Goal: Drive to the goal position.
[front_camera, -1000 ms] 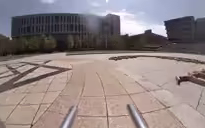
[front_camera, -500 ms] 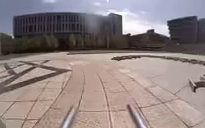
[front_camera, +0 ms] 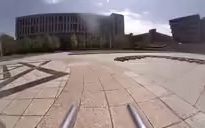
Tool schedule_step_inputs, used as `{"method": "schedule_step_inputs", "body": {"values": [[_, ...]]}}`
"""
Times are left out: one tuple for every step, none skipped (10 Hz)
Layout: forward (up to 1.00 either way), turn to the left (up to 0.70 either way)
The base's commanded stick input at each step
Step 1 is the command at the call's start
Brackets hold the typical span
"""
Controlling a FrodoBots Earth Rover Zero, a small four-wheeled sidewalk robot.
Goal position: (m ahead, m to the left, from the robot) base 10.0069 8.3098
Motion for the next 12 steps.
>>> {"method": "schedule_step_inputs", "body": {"values": [[0.70,0.00],[0.70,0.00],[0.70,0.00],[0.70,0.00],[0.70,0.00],[0.70,0.00],[0.70,0.00],[0.70,0.00],[0.70,0.00],[0.70,0.00],[0.70,0.00],[0.70,0.00]]}}
